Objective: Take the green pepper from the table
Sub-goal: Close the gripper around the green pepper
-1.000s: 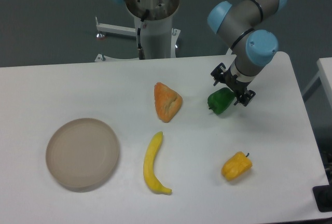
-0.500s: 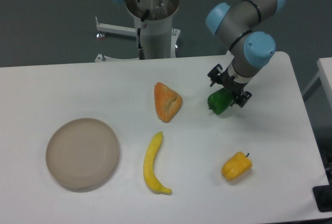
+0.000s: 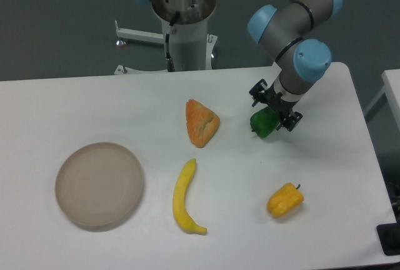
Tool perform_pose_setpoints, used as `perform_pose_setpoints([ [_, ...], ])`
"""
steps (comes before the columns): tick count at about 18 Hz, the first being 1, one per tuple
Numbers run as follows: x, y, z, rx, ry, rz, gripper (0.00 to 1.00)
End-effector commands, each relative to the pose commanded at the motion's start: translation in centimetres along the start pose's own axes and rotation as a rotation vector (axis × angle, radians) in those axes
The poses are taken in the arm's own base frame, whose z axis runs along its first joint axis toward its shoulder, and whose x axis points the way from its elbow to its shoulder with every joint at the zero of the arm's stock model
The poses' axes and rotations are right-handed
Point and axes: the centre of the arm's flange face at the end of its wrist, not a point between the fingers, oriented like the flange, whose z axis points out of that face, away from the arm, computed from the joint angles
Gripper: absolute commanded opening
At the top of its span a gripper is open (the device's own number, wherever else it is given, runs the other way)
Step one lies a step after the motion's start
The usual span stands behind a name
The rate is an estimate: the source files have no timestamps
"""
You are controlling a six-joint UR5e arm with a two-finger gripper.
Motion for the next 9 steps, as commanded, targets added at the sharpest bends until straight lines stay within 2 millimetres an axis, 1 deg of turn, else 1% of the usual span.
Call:
perform_pose_setpoints([
  [2, -0.05, -0.01, -0.05, 0.000, -0.005, 0.000, 1.00],
  [3, -0.06, -0.01, -0.06, 0.001, -0.006, 0.000, 0.92],
  [5, -0.06, -0.01, -0.06, 0.001, -0.006, 0.002, 0.67],
  [7, -0.16, 0.06, -0.21, 0.001, -0.009, 0.004, 0.47],
  [8, -0.24, 0.06, -0.21, 0.001, -0.011, 0.008, 0.39],
  [9, -0.38, 0.04, -0.52, 0.001, -0.018, 0.009, 0.36],
])
